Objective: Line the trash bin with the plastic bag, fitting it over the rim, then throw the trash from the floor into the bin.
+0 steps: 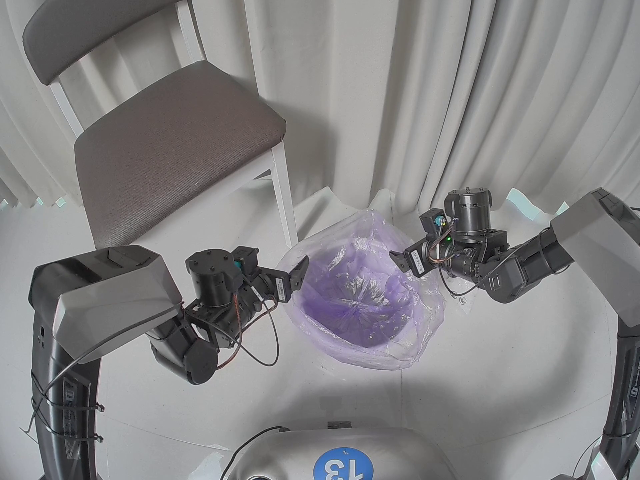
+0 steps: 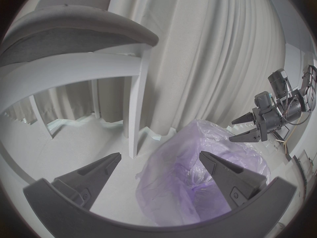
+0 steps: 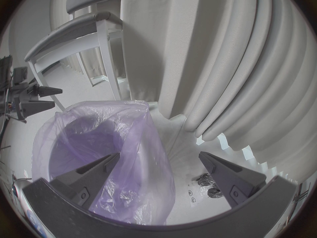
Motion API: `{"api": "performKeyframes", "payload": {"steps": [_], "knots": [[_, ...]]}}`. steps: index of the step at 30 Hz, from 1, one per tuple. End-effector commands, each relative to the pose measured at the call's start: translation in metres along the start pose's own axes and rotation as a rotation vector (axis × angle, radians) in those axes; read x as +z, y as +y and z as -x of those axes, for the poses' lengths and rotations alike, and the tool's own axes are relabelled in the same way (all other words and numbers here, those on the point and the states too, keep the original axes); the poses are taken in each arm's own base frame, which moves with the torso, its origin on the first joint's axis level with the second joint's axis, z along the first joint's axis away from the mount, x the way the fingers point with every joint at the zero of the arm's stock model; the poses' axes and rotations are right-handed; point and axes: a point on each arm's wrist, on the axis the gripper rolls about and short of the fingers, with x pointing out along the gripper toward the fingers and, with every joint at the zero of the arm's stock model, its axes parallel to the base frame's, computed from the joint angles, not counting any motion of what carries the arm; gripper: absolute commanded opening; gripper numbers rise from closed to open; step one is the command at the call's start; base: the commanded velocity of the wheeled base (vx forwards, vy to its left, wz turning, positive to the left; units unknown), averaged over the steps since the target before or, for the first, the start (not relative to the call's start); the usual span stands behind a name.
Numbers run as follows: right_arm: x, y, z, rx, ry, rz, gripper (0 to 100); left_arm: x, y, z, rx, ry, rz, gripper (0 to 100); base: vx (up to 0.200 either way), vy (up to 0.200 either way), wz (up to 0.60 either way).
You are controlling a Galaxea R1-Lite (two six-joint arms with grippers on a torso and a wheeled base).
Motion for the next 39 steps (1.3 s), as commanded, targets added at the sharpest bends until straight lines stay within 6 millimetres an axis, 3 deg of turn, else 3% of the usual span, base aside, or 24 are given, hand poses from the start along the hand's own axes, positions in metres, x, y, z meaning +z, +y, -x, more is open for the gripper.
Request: {"api": "performKeyframes", "payload": {"steps": [1,13,27,39], "knots": [[-0.002,0.003,0.004,0.011,0.016,0.036,100,0.013,-0.008,-0.019,-0.037,0.003,-0.023,100,0.0,0.0,0.0],[-0.009,0.011,-0.006,0.021,0.035,0.044,100,0.009,-0.004,-0.038,-0.025,0.109,-0.09,100,0.0,0.0,0.0],[-0.012,-0.024,-0.005,-0.054,0.036,0.028,100,0.007,0.011,-0.037,0.029,0.128,-0.102,100,0.0,0.0,0.0],[-0.016,-0.037,-0.007,-0.087,0.026,0.02,100,-0.001,0.019,-0.036,0.07,0.143,-0.102,100,0.0,0.0,0.0]]}}
